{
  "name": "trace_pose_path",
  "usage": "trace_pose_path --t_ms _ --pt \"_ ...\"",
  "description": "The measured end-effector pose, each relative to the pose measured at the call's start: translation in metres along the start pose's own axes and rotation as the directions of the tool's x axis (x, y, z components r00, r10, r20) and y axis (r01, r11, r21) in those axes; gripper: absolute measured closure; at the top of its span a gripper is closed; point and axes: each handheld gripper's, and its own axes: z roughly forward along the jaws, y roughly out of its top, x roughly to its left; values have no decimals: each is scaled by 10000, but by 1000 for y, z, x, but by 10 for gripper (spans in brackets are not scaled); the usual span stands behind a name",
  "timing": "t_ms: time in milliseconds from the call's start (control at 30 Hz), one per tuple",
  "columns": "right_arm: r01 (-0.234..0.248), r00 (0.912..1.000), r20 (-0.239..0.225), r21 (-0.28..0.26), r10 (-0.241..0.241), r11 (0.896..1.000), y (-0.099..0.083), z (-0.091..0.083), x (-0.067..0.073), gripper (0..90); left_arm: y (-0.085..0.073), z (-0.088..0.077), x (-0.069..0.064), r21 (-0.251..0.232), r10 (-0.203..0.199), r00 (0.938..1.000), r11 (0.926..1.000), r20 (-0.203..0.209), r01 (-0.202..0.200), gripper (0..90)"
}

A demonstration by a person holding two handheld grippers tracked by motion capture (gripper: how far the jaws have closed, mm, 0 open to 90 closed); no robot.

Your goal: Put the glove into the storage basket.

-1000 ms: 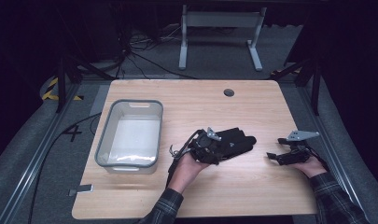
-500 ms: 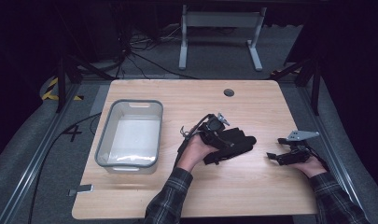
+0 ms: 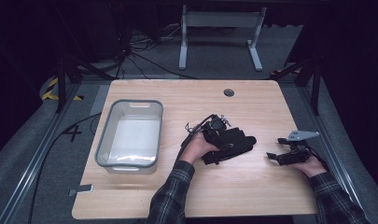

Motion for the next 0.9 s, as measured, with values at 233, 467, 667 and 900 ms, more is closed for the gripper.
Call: trace_pose_path --t_ms 233,467,667,900 --pt "-7 10000 7 -20 7 10000 0 0 0 122 -4 3 -4 132 159 9999 9998 -40 -158 225" --pt "-9 10000 9 -19 9 10000 0 0 0 122 -5 -2 -9 134 293 9980 9995 568 -301 566" --pt "-8 10000 7 -20 8 10000 0 0 0 122 -3 -5 -11 282 52 9982 9996 595 -69 688" --pt "-2 10000 -1 -1 2 10000 0 0 0 122 -2 -17 -11 242 -346 9980 9992 531 333 699"
